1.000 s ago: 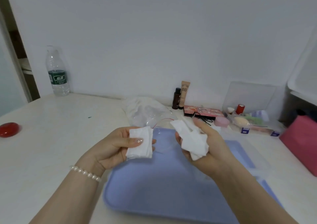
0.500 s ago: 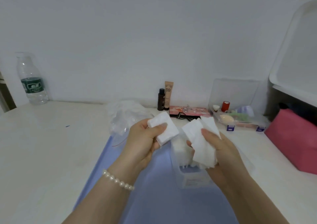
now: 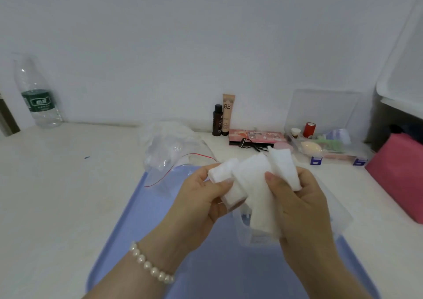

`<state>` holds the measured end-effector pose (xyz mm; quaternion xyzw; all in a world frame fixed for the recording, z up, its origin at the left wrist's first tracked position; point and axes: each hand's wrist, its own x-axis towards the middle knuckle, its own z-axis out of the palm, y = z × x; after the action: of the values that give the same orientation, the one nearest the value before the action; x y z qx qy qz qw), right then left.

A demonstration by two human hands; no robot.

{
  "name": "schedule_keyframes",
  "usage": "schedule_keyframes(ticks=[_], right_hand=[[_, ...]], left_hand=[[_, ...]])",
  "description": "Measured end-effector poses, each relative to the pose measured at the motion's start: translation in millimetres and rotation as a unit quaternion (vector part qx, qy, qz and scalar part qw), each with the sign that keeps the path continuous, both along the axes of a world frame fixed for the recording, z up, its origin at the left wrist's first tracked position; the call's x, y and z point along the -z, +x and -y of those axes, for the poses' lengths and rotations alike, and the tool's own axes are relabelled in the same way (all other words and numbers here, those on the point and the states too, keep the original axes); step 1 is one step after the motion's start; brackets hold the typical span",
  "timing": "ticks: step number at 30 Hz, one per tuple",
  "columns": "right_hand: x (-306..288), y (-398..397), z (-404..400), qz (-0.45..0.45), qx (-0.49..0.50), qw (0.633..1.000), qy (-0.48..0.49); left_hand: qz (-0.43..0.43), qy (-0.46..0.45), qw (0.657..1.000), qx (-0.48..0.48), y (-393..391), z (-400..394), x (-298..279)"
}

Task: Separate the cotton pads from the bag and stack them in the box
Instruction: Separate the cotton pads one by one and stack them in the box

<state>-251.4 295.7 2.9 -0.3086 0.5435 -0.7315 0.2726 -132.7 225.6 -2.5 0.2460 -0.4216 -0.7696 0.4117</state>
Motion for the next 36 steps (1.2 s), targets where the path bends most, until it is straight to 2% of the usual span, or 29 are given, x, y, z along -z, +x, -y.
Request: schedule_keyframes(ticks=[3, 7, 13, 21, 26, 30, 36], right_hand=[[-1, -1, -1, 0.027, 0.016, 0.999, -0.016], [-2, 2, -3, 0.041, -0.023, 0.998, -0.04], [1, 8, -2, -0.009, -0.016, 1.0, -0.018], [3, 9, -1, -0.078, 0.015, 0.996, -0.026], [4, 9, 0, -0.085, 0.032, 0.995, -0.034], [2, 9, -2, -0.085, 0.03, 0.995, -0.032], [0, 11, -3, -0.071, 0.031, 0.996, -0.033]], left_hand=[[-0.026, -0.005, 1.0, -0.007, -1, 0, 1], [-0.039, -0.014, 0.999, -0.007, -3, -2, 2], [-0.032, -0.029, 0.999, 0.032, -4, -8, 2], [-0.069, 0.038, 0.996, 0.048, -3, -11, -7], [-0.066, 0.041, 0.994, 0.073, -2, -13, -10], [-0.064, -0.027, 0.995, 0.071, -1, -15, -10], [-0.061, -0.002, 0.995, 0.082, -2, -12, -8]])
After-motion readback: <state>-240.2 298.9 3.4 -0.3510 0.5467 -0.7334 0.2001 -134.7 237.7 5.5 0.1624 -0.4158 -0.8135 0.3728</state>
